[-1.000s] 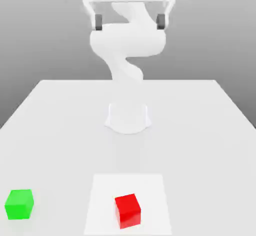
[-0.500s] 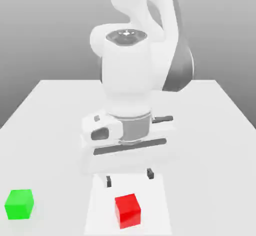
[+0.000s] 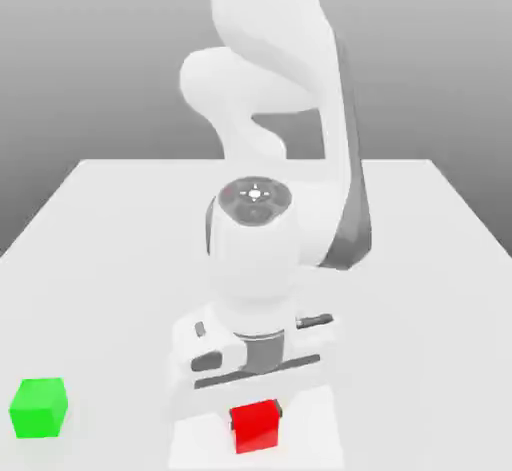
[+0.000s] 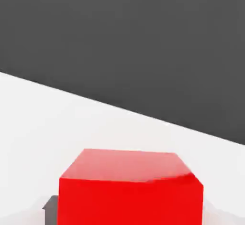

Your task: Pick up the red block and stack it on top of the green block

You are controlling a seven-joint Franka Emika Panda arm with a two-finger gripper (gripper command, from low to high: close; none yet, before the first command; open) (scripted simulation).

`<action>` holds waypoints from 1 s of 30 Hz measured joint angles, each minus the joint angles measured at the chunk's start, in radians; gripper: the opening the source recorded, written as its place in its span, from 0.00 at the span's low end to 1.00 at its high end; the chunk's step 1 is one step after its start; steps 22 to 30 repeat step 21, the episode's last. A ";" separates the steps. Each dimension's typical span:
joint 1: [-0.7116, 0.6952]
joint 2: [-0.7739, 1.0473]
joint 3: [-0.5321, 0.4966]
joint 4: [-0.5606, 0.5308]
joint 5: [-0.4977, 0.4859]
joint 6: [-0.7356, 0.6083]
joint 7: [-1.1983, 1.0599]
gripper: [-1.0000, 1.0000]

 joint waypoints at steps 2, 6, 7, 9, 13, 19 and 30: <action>0.003 -0.069 -0.008 -0.010 -0.013 -0.059 0.010 0.00; -0.093 -0.086 -0.089 0.035 0.006 -0.128 -0.038 0.00; -0.121 -0.085 -0.111 0.049 0.013 -0.142 -0.053 0.00; -0.177 -0.083 -0.157 0.076 0.027 -0.170 -0.083 0.00; -0.286 -0.066 -0.242 0.132 0.062 -0.210 -0.146 0.00; -0.349 0.078 -0.202 0.152 0.160 -0.094 -0.223 1.00; -0.349 0.078 -0.202 0.152 0.160 -0.094 -0.223 1.00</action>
